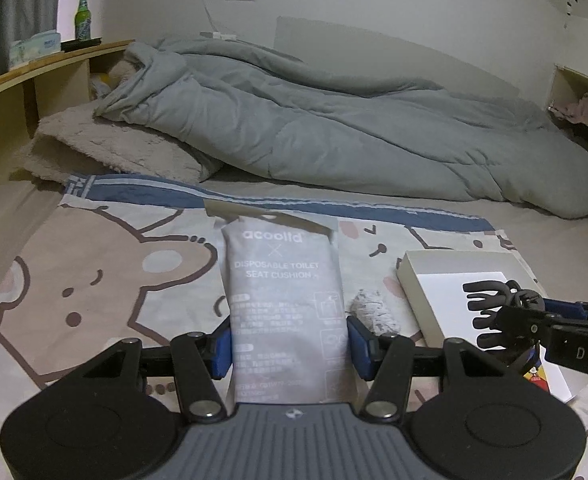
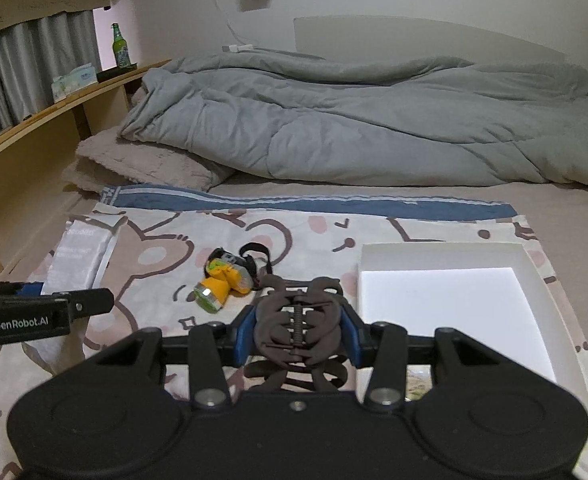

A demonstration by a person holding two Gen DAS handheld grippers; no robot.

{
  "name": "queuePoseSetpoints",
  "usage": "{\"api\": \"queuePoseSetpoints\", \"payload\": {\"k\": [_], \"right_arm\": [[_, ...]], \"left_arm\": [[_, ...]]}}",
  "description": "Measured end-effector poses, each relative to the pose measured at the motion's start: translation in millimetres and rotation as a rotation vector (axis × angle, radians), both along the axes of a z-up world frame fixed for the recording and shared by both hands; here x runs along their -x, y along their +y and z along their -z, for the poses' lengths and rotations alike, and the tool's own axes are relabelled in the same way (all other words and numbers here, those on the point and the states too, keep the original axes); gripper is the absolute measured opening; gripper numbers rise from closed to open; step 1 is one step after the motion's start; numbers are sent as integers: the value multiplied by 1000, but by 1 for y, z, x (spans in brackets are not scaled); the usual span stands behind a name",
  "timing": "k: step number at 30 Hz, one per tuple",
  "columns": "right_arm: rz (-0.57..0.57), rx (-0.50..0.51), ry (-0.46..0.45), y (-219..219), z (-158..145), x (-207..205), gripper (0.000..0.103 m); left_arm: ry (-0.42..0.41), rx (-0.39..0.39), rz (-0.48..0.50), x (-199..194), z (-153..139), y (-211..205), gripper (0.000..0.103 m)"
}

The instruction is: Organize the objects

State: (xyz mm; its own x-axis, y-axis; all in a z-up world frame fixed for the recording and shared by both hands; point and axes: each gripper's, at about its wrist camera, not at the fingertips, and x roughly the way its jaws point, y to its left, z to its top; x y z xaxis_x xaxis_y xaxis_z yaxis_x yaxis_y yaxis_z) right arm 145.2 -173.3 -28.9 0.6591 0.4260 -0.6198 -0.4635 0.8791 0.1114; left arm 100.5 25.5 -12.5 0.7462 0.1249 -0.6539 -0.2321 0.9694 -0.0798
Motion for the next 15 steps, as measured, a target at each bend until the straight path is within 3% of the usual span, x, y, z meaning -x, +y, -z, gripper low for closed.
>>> {"api": "queuePoseSetpoints", "payload": {"k": [15], "right_arm": [[71,40,-11,-59,0,-17,46]], "left_arm": [[17,26,83,-31,7,-54,57]]}}
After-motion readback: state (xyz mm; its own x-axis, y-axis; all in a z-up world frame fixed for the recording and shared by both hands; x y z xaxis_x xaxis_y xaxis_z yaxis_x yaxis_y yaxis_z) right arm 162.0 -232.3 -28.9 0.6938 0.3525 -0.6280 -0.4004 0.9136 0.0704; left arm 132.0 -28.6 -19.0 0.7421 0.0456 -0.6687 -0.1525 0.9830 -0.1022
